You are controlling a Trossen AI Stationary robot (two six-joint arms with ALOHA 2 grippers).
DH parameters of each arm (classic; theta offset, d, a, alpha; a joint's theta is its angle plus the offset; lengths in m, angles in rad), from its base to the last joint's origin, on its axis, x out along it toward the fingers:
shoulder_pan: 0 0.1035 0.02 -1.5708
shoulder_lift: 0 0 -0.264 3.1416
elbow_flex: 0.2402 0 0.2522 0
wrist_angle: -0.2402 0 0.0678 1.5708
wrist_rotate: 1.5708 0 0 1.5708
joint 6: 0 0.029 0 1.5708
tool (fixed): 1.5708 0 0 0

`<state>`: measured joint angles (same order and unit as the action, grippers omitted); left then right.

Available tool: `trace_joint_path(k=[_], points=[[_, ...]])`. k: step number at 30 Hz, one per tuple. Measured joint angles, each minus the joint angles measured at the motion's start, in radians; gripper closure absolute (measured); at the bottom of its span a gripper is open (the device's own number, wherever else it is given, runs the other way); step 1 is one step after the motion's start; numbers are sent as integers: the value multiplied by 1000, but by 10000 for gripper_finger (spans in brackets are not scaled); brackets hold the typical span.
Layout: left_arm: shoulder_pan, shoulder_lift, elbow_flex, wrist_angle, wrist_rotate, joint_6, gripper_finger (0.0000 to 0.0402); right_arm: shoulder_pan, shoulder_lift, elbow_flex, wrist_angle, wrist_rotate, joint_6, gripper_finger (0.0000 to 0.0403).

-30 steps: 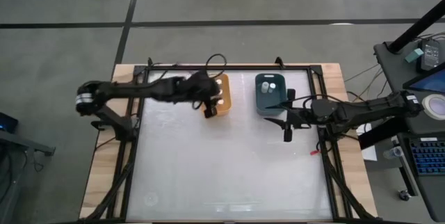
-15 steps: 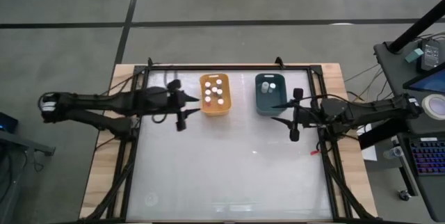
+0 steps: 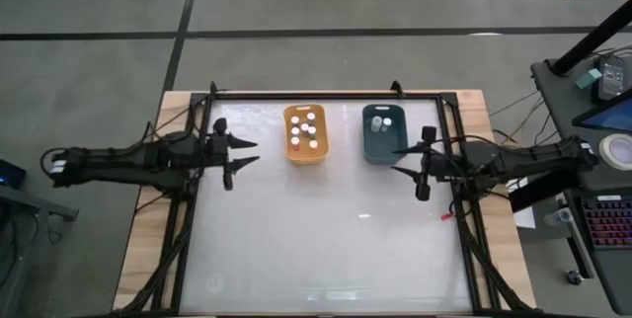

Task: Pick and place medicine bottles into bin by pill shape (circle, oval)
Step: Return to Home Position

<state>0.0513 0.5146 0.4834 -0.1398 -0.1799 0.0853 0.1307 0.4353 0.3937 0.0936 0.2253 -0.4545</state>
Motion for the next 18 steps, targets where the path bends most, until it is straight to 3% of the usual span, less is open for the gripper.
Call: trace_joint_path(k=[12, 18], points=[[1, -329, -215, -6, 18, 2, 255, -54, -297, -166, 65, 13, -17, 248], [1, -505, -290, 6, 19, 22, 301, -101, -435, -225, 58, 17, -9, 267]])
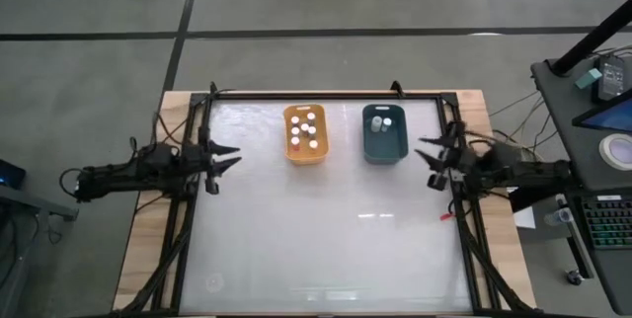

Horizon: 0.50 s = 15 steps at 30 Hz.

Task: Pick and place medicine bottles into bin by pill shape (circle, oval)
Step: Return to Home Position

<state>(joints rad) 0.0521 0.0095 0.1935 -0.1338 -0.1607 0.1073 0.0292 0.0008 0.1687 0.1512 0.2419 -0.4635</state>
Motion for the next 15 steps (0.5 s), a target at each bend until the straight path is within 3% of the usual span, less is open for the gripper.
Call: trace_joint_path(k=[9, 15], points=[[0, 27, -48, 17, 30, -13, 392, -23, 22, -75, -11, -2, 77, 302], [-1, 20, -161, 129, 50, -22, 396, -30, 2, -156, -41, 18, 158, 327]])
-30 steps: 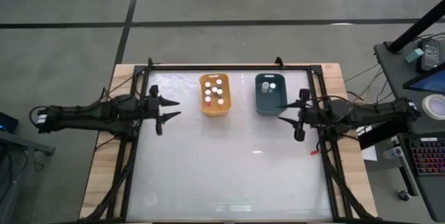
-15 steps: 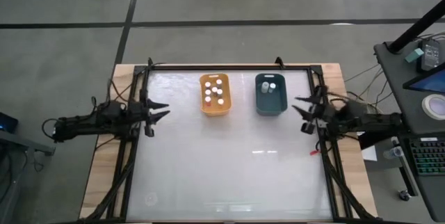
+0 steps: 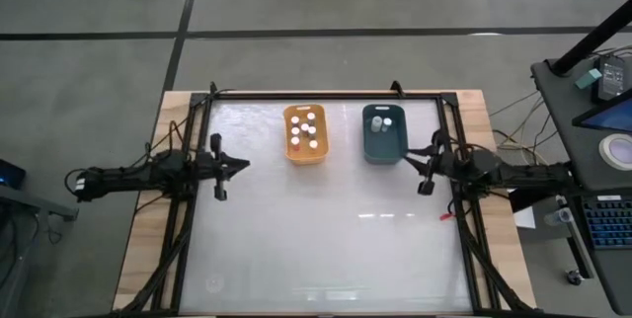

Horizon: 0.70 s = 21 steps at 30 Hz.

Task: Pick and place medicine bottles into bin by pill shape (circle, oval)
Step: Return to Home Position

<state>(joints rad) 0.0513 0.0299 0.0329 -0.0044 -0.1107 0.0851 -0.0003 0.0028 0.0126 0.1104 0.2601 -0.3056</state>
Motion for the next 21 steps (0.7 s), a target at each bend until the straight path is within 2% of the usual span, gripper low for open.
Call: trace_joint_path(k=[2, 6, 14, 21], points=[[1, 0, -24, 40, 5, 1, 396, -8, 4, 1, -60, 2, 55, 334], [1, 38, -24, 58, 0, 4, 396, -15, 30, 1, -62, 2, 103, 344], [1, 70, -25, 69, -7, 2, 395, -16, 58, 1, -65, 2, -7, 336], [1, 99, -26, 72, -8, 1, 395, -16, 58, 1, -66, 2, 29, 328]])
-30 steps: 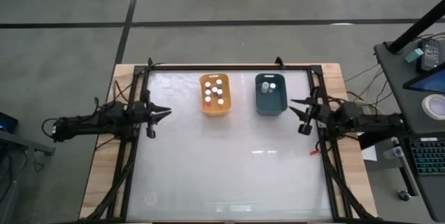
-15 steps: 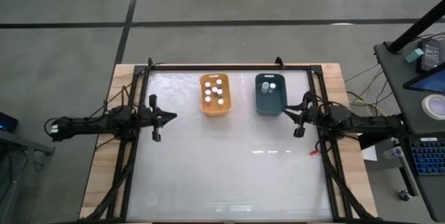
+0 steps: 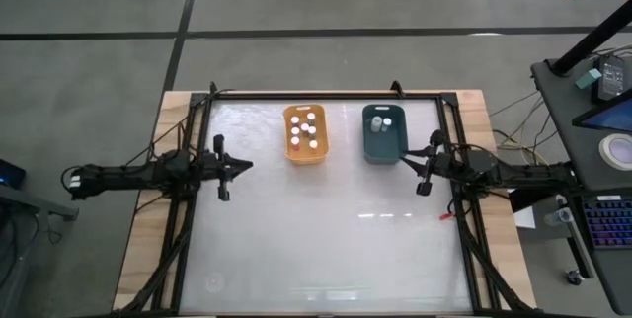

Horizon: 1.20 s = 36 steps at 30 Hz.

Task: Pick and place medicine bottles into bin by pill shape (circle, oval)
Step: Return to Home Position

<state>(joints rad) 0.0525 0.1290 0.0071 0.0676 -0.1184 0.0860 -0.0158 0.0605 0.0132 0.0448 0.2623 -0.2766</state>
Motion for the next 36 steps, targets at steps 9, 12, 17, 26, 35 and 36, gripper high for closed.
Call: trace_joint_path(k=[9, 12, 17, 26, 35, 36], points=[[0, 29, -1, -3, -1, 0, 395, 0, 0, 0, -1, 0, 16, 331], [0, 37, -1, -1, -2, 0, 395, 0, 0, 0, -1, 0, 16, 335], [0, 48, -2, 0, -2, 0, 395, 0, 0, 0, -2, 0, 15, 330], [0, 58, -2, 0, -2, 0, 395, 0, 0, -1, -2, 0, 15, 321], [0, 58, -2, 0, -2, 0, 395, 0, 0, -1, -2, 0, 15, 334], [0, 58, -2, 0, -2, 0, 395, 0, 0, -1, -2, 0, 15, 334]])
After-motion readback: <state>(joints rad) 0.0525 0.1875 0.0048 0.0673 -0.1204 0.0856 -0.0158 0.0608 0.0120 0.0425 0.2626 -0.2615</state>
